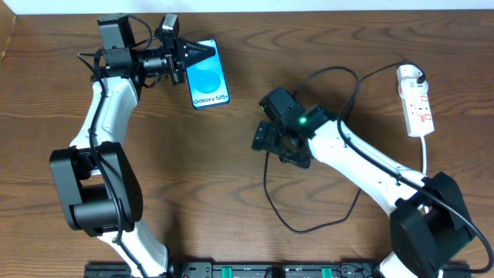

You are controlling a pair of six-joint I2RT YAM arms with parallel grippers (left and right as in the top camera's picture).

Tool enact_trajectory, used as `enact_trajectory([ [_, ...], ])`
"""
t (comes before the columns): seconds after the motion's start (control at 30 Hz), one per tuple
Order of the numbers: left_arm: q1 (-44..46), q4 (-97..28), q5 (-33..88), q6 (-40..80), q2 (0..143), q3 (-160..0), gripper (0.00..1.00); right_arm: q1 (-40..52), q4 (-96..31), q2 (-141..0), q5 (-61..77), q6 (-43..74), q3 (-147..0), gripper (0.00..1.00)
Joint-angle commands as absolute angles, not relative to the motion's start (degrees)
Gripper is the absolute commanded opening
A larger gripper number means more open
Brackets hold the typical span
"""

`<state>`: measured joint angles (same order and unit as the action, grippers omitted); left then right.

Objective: Plug charger to phone and switch on socket
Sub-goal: 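Move the right gripper over the black cable's plug end on the table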

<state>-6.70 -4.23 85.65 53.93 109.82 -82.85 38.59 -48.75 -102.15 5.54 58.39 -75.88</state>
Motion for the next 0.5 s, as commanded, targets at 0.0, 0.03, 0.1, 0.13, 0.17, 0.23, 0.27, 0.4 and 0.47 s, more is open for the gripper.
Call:
enact_trajectory([
  [0.0, -6.9, -4.0, 88.1, 53.4, 108.2, -82.7, 0.07, 39.6, -51.9, -106.0, 4.6, 54.8, -80.9, 0.95],
  [0.03, -6.9, -4.0, 88.1, 53.4, 108.2, -82.7, 0.07, 39.6, -52.6, -106.8, 4.7, 54.2, -81.8, 0.95],
  [0.1, -6.9, -4.0, 88.1, 53.4, 108.2, -82.7, 0.07, 39.8, -54.2, -108.7, 4.6, 54.2, -83.4, 0.95],
  [0.13, -6.9, -4.0, 88.1, 53.4, 108.2, -82.7, 0.07, 39.9, -54.4, -109.5, 4.7, 54.2, -83.7, 0.94],
  [0.17, -6.9, -4.0, 88.1, 53.4, 108.2, -82.7, 0.08, 39.9, -54.3, -110.1, 4.7, 54.2, -83.7, 0.94],
  [0.23, -6.9, -4.0, 88.1, 53.4, 108.2, -82.7, 0.07, 40.0, -53.9, -111.7, 4.6, 54.4, -83.7, 0.92],
  [0.27, -6.9, -4.0, 88.1, 53.4, 108.2, -82.7, 0.07, 40.0, -53.6, -112.3, 4.6, 54.3, -83.7, 0.91],
  [0.4, -6.9, -4.0, 88.1, 53.4, 108.2, -82.7, 0.07, 40.0, -51.9, -114.5, 4.6, 54.3, -83.7, 0.89],
  [0.47, -6.9, -4.0, 88.1, 53.4, 108.2, -82.7, 0.07, 40.0, -51.4, -115.3, 4.4, 54.3, -83.7, 0.89],
])
